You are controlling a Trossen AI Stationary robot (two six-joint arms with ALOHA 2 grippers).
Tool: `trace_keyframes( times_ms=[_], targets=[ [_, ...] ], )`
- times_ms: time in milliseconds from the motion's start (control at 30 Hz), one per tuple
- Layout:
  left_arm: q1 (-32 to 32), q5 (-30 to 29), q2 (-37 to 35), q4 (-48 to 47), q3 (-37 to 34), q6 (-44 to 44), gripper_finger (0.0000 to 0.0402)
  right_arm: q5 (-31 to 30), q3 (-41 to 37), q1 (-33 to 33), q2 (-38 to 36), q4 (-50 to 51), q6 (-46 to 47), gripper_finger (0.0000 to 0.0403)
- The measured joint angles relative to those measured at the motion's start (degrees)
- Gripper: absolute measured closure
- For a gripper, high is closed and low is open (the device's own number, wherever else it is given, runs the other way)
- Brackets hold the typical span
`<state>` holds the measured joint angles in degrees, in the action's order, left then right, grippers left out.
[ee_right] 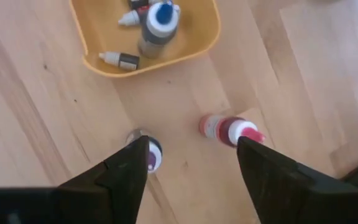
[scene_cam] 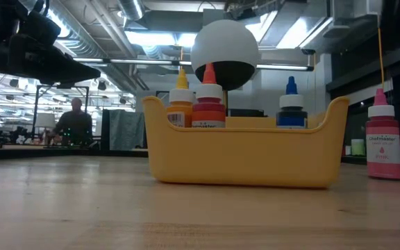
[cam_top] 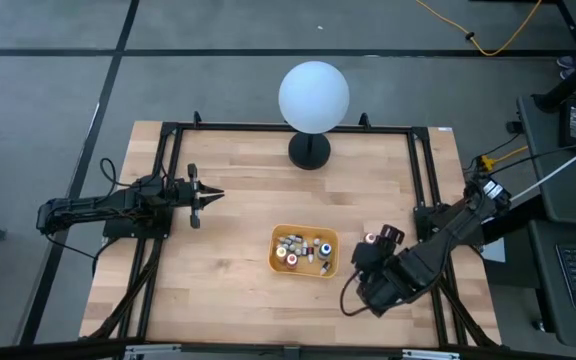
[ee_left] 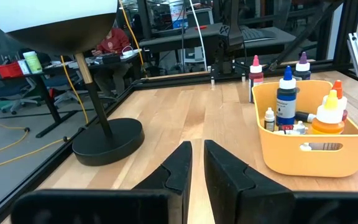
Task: Pick & Place food coloring
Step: Put the large purple food coloring bottle into the yellow bin
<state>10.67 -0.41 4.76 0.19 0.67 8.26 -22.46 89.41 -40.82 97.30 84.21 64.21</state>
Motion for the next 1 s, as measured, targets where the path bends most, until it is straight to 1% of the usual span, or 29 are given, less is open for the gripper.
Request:
trace_keyframes(
  times_ms=[167, 333, 533, 700, 867, 1000],
  targets=[
    [0.0, 0.0, 0.0, 0.0, 0.0, 0.0, 0.0363, -0.4, -0.7, -1.1, 0.0, 3.3, 5.9, 0.0115],
    [0.0, 0.0, 0.0, 0.0, 0.0, 0.0, 0.0366, 0.5, -4.1, -1.0, 0.0, 3.0, 7.6, 0.008],
    [0.0, 0.0, 0.0, 0.0, 0.0, 0.0, 0.0361, 4.3, -8.8, 0.3, 0.0, -1.8, 7.3, 0.0074],
    [0.0, 0.0, 0.0, 0.0, 0.0, 0.0, 0.0365, 5.7, -11.9, 1.3, 0.0, -4.5, 7.2, 0.0074],
    [0.0, 0.0, 0.0, 0.0, 0.0, 0.0, 0.0365, 6.1, -11.5, 1.4, 0.0, -5.5, 6.0, 0.0074],
    [0.0, 0.0, 0.0, 0.0, 0.0, 0.0, 0.0361, 5.1, -10.2, 1.4, -0.1, -2.3, 6.2, 0.0074]
  ],
)
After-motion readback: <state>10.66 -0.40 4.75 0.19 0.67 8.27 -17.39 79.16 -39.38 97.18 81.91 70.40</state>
